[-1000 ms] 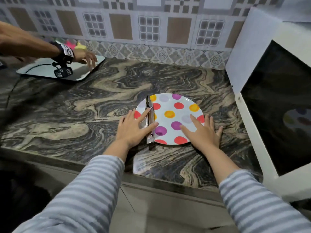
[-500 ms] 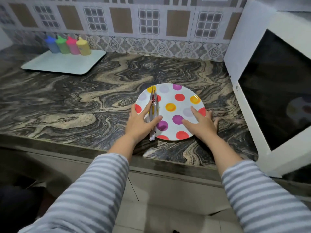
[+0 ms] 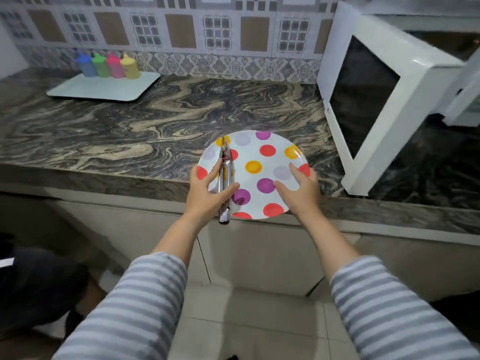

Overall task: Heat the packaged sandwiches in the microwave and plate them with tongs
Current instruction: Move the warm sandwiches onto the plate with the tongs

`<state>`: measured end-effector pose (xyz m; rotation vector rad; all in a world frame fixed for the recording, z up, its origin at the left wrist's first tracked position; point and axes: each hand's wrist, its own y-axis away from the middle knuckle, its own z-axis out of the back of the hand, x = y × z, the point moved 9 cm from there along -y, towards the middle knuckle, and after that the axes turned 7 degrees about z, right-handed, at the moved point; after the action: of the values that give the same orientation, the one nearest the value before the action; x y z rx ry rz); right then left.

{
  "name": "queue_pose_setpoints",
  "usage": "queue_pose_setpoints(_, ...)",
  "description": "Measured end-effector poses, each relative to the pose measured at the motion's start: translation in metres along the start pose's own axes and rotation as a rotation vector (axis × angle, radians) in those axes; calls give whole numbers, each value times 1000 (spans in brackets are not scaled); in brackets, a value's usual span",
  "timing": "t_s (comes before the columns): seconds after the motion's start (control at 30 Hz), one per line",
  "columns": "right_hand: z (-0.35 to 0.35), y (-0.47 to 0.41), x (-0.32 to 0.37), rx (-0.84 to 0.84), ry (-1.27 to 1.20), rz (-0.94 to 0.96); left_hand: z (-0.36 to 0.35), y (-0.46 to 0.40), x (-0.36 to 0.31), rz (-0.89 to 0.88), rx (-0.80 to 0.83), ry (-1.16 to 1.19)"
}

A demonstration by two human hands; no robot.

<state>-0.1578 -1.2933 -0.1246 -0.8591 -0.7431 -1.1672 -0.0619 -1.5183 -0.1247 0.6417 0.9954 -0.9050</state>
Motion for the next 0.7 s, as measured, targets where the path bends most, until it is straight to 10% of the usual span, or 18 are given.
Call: queue_pose_setpoints(0.7, 288, 242, -133, -178, 153, -204, -232, 260, -50, -70, 244, 130)
